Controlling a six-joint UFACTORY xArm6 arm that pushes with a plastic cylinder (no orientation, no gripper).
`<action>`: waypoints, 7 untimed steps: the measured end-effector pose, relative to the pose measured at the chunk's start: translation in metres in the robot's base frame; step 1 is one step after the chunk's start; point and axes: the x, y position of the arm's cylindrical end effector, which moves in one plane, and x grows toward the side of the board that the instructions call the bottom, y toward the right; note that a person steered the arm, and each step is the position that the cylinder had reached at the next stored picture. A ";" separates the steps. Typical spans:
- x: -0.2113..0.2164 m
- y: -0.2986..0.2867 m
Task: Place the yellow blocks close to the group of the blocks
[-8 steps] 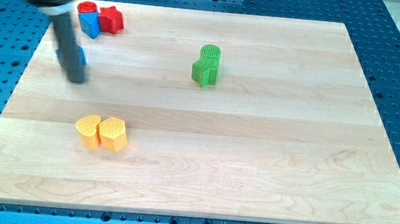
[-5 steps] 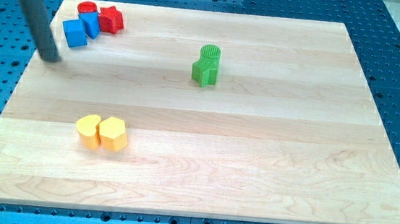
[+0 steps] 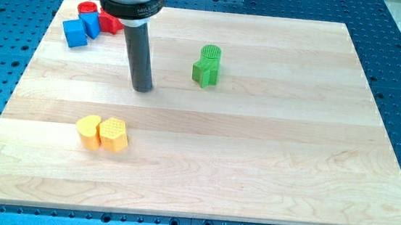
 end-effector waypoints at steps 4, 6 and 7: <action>0.060 0.040; 0.135 -0.026; 0.093 -0.059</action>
